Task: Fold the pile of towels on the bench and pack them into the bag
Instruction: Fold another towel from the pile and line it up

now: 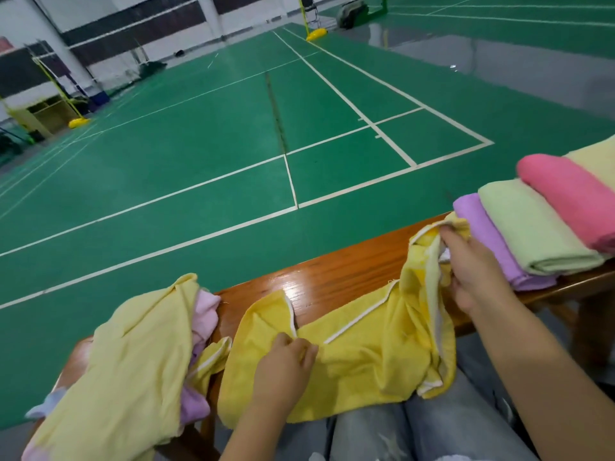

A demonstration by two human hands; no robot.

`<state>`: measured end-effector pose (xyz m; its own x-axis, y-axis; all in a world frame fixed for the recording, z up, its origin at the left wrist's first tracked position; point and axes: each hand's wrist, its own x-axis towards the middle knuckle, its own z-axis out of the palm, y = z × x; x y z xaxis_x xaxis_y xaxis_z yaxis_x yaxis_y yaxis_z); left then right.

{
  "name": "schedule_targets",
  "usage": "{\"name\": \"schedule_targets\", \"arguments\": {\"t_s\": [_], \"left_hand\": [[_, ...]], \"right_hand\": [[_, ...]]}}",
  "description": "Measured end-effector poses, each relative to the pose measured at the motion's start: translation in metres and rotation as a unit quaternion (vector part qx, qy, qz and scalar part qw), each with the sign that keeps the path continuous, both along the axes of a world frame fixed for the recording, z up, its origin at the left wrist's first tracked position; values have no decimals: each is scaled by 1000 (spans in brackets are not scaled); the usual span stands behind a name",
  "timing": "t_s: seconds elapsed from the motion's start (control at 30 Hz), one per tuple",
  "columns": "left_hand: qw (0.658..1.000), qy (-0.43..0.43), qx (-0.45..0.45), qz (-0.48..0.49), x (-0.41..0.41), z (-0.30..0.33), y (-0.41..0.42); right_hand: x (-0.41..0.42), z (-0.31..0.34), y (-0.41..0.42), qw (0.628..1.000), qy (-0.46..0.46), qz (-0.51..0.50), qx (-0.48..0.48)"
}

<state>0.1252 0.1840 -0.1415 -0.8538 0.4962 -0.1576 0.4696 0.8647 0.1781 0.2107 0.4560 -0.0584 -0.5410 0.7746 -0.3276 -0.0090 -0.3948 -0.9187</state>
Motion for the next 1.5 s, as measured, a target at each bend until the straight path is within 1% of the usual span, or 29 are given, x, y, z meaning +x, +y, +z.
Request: {"name": "schedule_targets", "arguments": {"t_s": [0.07,0.13,0.17,0.23,0.3,0.47,0.57,0.6,0.63,0.67,0.7,0.77,0.83,0.87,0.9,0.93,0.97,1.0,1.03,1.07,1.17,1.23,1.33,1.43,1.47,1.5], "left_hand": [[999,36,-28,10,-5,12,9],[996,77,-46,-16,-14,16,18],[995,76,-58,-38,-18,16,22],[992,32,-91,-81,-24,12,26],[990,-4,-101,-99,-27,6,27],[986,34,-111,-116,-29,4,30],[986,15,-114,-121,-36,7,33],[989,-16,-89,-114,-38,9,34],[993,-66,-37,-93,-43,12,36],[989,-132,32,-50,-47,20,38],[973,-202,110,2,-52,29,40],[924,-289,241,70,-69,47,46],[864,-367,328,104,-85,64,54],[841,-396,350,118,-92,68,60],[841,-387,354,133,-98,68,66],[876,-329,324,143,-102,67,73],[919,-238,276,153,-108,61,77],[949,-142,231,159,-112,54,79],[962,-85,202,162,-116,47,78],[968,-64,180,161,-120,38,74],[982,-66,78,161,-123,3,50],[982,-70,58,167,-117,-13,34],[978,-71,111,164,-107,-21,23],[972,-88,128,177,-100,-16,19],[963,-106,144,200,-99,-13,18],[944,-136,182,239,-98,-10,16]], "right_hand": [[-1,5,2,1000,-7,-7,20],[1,5,6,999,-25,-10,42],[4,2,7,998,-36,-16,51],[10,-4,13,996,-53,-35,56],[17,-10,20,995,-60,-57,50],[23,-13,31,991,-23,-131,1],[25,-12,31,987,-10,-158,-10],[27,-12,31,987,-1,-162,-14],[28,-12,31,987,7,-162,-17],[30,-12,32,986,12,-163,-18],[31,-12,33,986,14,-165,-18],[34,-12,35,986,14,-168,-12],[35,-13,35,987,19,-162,-4],[35,-13,35,987,20,-157,1],[35,-13,34,988,21,-153,4],[34,-12,33,989,20,-146,9],[34,-13,32,990,17,-138,11],[33,-15,31,992,11,-129,12],[33,-18,31,993,7,-118,6],[33,-21,30,994,-1,-105,-1],[34,-28,25,997,-37,-65,13],[36,-30,22,996,-59,-46,48],[35,-25,19,988,-99,-2,118],[35,-18,11,981,-111,43,156],[34,-17,8,981,-110,56,152],[32,-17,5,982,-109,63,144]]}}
